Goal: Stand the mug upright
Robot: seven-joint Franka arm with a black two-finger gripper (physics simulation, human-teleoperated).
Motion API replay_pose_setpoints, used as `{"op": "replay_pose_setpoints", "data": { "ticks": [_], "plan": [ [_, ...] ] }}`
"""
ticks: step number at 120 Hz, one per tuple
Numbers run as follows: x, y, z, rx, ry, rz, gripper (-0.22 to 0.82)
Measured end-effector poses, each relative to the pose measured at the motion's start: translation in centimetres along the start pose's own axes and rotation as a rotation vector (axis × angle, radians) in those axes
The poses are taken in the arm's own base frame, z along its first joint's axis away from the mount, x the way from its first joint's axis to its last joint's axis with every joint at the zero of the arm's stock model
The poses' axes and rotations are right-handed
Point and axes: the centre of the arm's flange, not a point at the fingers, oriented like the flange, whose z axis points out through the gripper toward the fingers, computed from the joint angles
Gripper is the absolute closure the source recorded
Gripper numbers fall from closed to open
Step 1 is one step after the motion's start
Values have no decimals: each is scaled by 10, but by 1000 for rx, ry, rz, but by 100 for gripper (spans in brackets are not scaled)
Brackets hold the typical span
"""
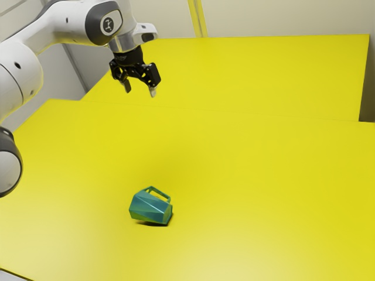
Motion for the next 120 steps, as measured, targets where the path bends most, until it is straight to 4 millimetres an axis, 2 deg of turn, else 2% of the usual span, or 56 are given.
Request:
{"op": "replay_pose_setpoints", "data": {
  "ticks": [19, 24, 30, 34, 53, 72, 81, 88, 107, 120],
  "plan": [
    [-5, -4, -6, 8, 8, -9, 0],
    [-7, 5, -9, 16, 8, 5, 0],
    [-14, 9, -15, 8, 11, 9, 0],
    [-22, 6, -11, -14, -6, -3, 0],
    [-85, -38, 47, -240, -136, -152, 0],
    [-136, -85, 109, -493, -214, -327, 0],
    [-157, -100, 134, -591, -228, -395, 0],
    [-167, -98, 148, -643, -236, -413, 0],
    [-180, -61, 178, -706, -271, -369, 0],
    [-187, -54, 195, -728, -275, -358, 0]
  ]
}}
